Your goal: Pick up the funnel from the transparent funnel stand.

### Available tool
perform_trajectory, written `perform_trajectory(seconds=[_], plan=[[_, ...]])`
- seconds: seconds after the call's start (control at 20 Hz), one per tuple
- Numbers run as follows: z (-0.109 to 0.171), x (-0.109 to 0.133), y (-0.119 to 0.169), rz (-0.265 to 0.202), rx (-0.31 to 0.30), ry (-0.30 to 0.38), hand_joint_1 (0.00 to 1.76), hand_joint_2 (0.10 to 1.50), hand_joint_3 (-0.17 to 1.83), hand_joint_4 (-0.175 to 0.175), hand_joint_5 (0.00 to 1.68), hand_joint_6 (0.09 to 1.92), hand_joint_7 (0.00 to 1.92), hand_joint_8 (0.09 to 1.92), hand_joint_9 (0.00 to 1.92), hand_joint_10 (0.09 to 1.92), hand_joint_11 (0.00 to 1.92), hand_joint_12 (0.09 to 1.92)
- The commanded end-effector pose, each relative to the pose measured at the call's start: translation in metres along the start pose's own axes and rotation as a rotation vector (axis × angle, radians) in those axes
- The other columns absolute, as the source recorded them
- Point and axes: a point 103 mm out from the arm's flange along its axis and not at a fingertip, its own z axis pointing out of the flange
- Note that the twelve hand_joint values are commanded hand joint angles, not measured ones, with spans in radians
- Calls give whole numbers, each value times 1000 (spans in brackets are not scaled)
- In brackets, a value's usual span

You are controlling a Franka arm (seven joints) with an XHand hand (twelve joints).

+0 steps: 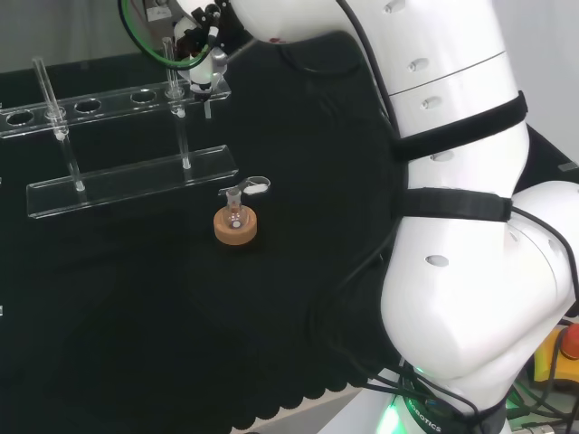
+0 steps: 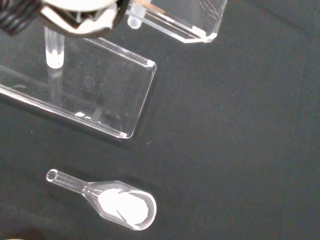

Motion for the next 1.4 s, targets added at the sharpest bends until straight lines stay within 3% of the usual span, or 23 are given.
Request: perform_trajectory(seconds=[0.05,0.55,0.95,1.4], plan=[[-2,0,0,23,-27,-40,884,625,665,19,332,87,55,696,537,661,497,1431],[-31,-8,-22,81,-151,-160,938,688,664,3,607,90,382,671,807,526,539,1382],[-58,-18,-58,112,-159,-196,957,701,662,12,682,137,425,651,849,495,553,1361],[-65,-22,-116,170,-181,-197,965,703,668,16,698,159,433,648,869,489,556,1354]])
